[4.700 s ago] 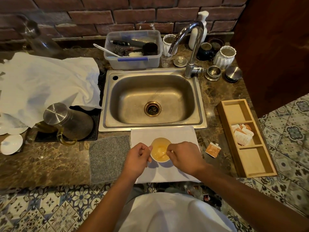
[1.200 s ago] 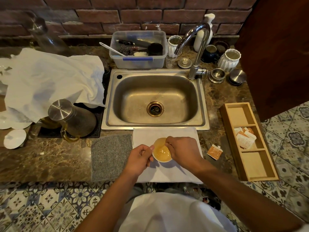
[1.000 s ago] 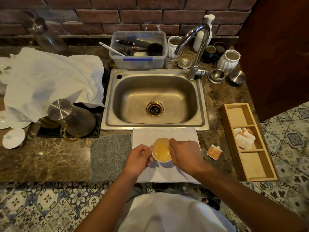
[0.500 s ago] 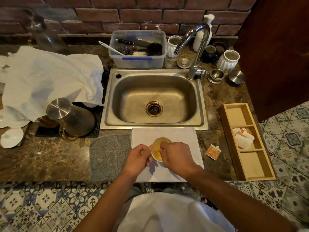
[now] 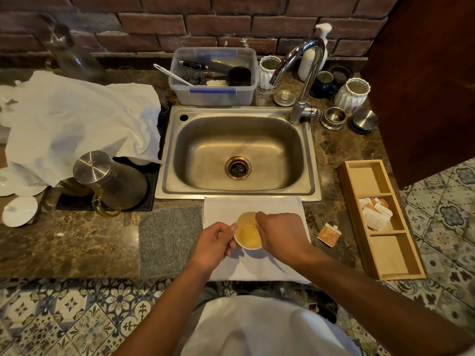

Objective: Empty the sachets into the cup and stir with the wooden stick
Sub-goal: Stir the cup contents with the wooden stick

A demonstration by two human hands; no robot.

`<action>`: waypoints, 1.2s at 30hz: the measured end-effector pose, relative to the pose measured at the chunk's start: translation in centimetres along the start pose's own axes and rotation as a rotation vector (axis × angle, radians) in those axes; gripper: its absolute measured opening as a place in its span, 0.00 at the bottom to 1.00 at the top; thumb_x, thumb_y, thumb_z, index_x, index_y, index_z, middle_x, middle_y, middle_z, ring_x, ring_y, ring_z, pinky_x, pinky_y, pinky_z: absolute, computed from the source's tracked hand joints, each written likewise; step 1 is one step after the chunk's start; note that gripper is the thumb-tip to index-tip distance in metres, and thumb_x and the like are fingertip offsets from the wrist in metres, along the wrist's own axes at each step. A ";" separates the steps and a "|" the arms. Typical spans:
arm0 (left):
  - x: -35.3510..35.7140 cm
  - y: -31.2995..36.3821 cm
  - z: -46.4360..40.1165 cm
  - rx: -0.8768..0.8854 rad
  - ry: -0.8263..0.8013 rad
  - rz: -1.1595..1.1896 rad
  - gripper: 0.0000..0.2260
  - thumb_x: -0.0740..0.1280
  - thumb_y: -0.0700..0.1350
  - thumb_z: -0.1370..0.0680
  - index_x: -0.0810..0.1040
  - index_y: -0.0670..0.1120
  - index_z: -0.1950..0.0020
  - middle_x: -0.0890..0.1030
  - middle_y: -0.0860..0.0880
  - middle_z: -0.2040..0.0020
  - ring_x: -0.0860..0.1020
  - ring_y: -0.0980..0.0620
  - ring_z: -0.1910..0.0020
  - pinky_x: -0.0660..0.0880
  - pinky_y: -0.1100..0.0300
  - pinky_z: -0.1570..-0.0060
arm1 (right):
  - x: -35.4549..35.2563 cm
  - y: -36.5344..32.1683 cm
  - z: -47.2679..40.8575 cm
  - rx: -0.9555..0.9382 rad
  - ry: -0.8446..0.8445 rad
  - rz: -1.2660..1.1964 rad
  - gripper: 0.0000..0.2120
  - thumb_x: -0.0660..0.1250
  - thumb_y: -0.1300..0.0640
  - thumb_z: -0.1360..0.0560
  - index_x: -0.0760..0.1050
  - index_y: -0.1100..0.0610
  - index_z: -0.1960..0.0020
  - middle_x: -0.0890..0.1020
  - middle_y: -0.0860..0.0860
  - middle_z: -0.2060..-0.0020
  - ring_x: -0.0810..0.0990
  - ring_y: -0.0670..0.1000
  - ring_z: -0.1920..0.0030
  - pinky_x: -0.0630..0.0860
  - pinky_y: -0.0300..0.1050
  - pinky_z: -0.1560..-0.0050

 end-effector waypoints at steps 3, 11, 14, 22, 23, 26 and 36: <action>0.0 0.0 0.0 0.004 -0.002 0.000 0.13 0.67 0.46 0.18 0.78 0.41 0.60 0.79 0.46 0.70 0.72 0.54 0.75 0.70 0.61 0.73 | 0.9 -0.4 -0.3 0.006 0.013 -0.062 0.14 0.65 0.47 0.20 0.77 0.53 0.39 0.85 0.53 0.51 0.84 0.56 0.52 0.69 0.43 0.55; 0.0 0.2 0.0 -0.003 0.001 -0.016 0.13 0.67 0.47 0.18 0.77 0.40 0.60 0.79 0.47 0.70 0.71 0.54 0.75 0.69 0.60 0.73 | 0.2 0.1 -0.5 0.040 -0.108 -0.041 0.13 0.65 0.46 0.21 0.81 0.51 0.42 0.85 0.53 0.52 0.82 0.54 0.56 0.70 0.42 0.56; 0.0 0.1 0.0 -0.010 -0.001 -0.011 0.13 0.68 0.47 0.19 0.77 0.40 0.59 0.79 0.47 0.70 0.71 0.53 0.75 0.68 0.60 0.73 | -0.6 0.9 -0.4 0.031 -0.112 0.061 0.13 0.64 0.48 0.21 0.80 0.53 0.42 0.85 0.54 0.51 0.83 0.56 0.54 0.68 0.43 0.58; 0.0 0.1 0.0 -0.022 -0.001 -0.019 0.13 0.68 0.47 0.19 0.78 0.40 0.58 0.79 0.47 0.70 0.71 0.54 0.76 0.67 0.61 0.74 | -0.1 -0.2 -0.4 0.052 -0.059 0.026 0.22 0.66 0.44 0.21 0.72 0.52 0.31 0.84 0.53 0.43 0.83 0.56 0.47 0.75 0.47 0.45; 0.0 0.1 0.0 -0.021 -0.002 -0.022 0.13 0.67 0.47 0.19 0.77 0.40 0.58 0.79 0.47 0.70 0.71 0.54 0.75 0.68 0.61 0.74 | 0.3 -0.3 -0.6 0.064 -0.049 0.010 0.22 0.67 0.44 0.22 0.73 0.52 0.32 0.84 0.53 0.43 0.83 0.56 0.47 0.75 0.47 0.45; -0.1 0.1 -0.1 -0.016 0.003 -0.021 0.13 0.67 0.46 0.18 0.77 0.39 0.58 0.79 0.47 0.70 0.71 0.54 0.75 0.68 0.62 0.75 | 1.7 -0.5 -1.0 0.116 -0.111 -0.053 0.15 0.62 0.49 0.18 0.75 0.55 0.35 0.83 0.56 0.42 0.82 0.57 0.43 0.73 0.47 0.46; 0.0 0.3 0.1 -0.026 0.009 -0.009 0.12 0.67 0.46 0.19 0.78 0.39 0.58 0.79 0.48 0.71 0.71 0.55 0.76 0.69 0.63 0.75 | 0.2 -0.1 0.2 0.004 -0.044 0.111 0.14 0.65 0.46 0.21 0.79 0.52 0.40 0.86 0.54 0.51 0.82 0.56 0.55 0.69 0.45 0.52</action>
Point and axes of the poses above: each hand's wrist, its own z-axis away from the middle knuckle, its own x-axis out of the palm, y = z × x, the point moved 2 cm from there along -z, towards the middle knuckle
